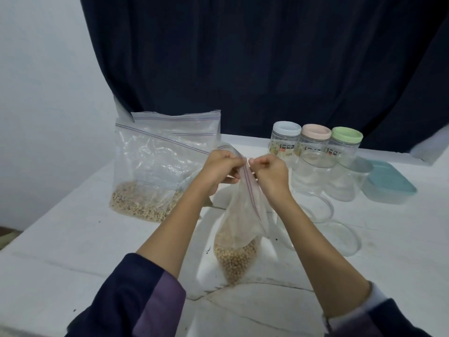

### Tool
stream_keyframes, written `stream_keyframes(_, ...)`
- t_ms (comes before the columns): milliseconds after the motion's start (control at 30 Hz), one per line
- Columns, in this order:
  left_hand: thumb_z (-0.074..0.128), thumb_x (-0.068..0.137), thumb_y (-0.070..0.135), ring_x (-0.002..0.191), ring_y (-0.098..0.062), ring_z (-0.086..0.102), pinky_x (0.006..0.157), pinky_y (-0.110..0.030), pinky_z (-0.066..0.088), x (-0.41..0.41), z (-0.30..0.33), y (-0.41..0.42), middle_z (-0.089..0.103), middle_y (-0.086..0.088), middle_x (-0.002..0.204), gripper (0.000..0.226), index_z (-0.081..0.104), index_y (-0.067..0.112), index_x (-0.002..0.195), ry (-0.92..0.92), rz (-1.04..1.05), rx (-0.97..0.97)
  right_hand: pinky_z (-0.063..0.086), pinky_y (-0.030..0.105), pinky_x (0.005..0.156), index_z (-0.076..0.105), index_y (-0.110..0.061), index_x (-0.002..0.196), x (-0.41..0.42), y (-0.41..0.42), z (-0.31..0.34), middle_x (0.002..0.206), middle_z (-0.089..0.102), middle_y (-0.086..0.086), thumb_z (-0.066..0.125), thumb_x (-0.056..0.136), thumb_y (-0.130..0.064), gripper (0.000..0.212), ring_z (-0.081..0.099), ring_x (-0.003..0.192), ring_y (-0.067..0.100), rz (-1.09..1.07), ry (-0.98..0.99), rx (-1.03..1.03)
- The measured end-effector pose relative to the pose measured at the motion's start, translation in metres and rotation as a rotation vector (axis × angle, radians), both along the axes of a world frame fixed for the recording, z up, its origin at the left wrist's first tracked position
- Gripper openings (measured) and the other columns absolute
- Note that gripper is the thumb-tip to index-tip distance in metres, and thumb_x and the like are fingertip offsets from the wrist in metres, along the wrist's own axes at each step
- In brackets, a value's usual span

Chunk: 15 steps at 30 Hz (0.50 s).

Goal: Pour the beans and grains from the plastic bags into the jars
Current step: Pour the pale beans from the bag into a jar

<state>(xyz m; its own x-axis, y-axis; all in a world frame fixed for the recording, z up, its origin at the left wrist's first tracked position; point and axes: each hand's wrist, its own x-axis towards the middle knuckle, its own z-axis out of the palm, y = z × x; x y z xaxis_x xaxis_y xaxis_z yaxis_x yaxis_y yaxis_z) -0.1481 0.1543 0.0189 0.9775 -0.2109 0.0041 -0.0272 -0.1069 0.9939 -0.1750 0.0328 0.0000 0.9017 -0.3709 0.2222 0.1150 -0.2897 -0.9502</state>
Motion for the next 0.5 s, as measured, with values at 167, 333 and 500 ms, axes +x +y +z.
stream_keyframes(167,0.053,0.091,0.004,0.038,-0.011,0.039,0.04,-0.017,0.032,0.004,0.007,0.0,0.039,0.001,0.044,0.02,0.047,0.007,0.072,0.025,-0.072,-0.087,0.041,0.028,0.057,0.05,-0.01,0.068,0.002,0.004,0.013,0.061,0.051,0.002,0.059,0.094,-0.031,0.035,0.048,0.055,0.015,0.115,-0.078,-0.026)
stream_keyframes(333,0.05,0.092,0.012,0.041,-0.027,0.051,0.052,-0.034,0.043,0.005,0.015,-0.006,0.042,-0.021,0.069,0.016,0.053,0.001,0.082,-0.015,-0.118,-0.208,0.038,0.024,0.045,0.059,-0.002,0.089,0.003,0.008,0.021,0.059,0.048,0.01,0.054,0.095,-0.042,0.04,0.045,0.039,0.011,0.374,0.025,0.154)
stream_keyframes(500,0.054,0.092,0.017,0.043,-0.029,0.05,0.056,-0.048,0.037,0.011,0.027,-0.01,0.043,-0.024,0.074,0.032,0.047,0.004,0.064,-0.053,-0.111,-0.247,0.039,0.022,0.043,0.059,-0.002,0.092,0.01,0.001,0.031,0.06,0.047,0.011,0.059,0.093,-0.035,0.033,0.047,0.042,0.012,0.42,-0.043,0.227)
